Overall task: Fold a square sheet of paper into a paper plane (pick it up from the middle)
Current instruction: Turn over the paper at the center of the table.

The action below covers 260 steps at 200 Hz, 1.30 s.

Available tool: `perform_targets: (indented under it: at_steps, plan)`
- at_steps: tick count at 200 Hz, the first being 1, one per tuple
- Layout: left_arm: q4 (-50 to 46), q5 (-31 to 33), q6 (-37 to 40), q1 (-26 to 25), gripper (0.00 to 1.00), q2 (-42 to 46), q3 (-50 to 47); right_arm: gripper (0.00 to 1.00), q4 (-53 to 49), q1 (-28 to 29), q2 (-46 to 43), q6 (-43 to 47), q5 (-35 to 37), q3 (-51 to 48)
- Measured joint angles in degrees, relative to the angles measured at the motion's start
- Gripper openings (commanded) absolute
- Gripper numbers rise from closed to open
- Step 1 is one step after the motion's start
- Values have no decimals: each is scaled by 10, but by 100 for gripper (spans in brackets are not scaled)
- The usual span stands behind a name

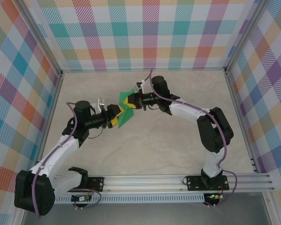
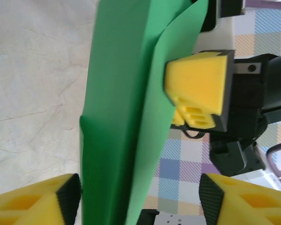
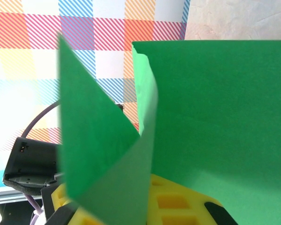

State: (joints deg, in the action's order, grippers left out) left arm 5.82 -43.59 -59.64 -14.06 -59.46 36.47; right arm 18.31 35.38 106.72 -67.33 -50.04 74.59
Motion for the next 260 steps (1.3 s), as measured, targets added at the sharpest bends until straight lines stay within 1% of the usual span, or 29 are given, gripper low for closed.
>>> perform_targets:
  at_steps: [51,75,120,152,174,187,210,237,253,260]
  plan:
    - [19,-1,-8,0,40,3,0,11,14,3,0,-9,-2,-5]
    - [18,0,-7,0,36,9,0,11,16,4,0,-11,-2,-11]
    - [12,2,1,0,19,22,0,12,19,4,0,-11,-4,-17]
    - [-1,3,8,0,12,22,0,14,19,4,0,-10,-4,-17]
    - [-13,5,10,0,11,22,0,20,17,4,0,-9,-4,-17]
    - [-20,7,14,0,11,22,0,27,8,4,-2,-3,-3,-17]
    - [-35,8,23,0,9,22,0,35,-33,4,-11,22,8,-18]
    - [-56,12,40,0,8,22,0,41,-89,4,-34,58,33,-18]
    - [-79,19,54,0,8,20,1,47,-127,4,-52,82,55,-18]
    - [-94,24,65,0,7,19,4,50,-143,4,-59,90,67,-18]
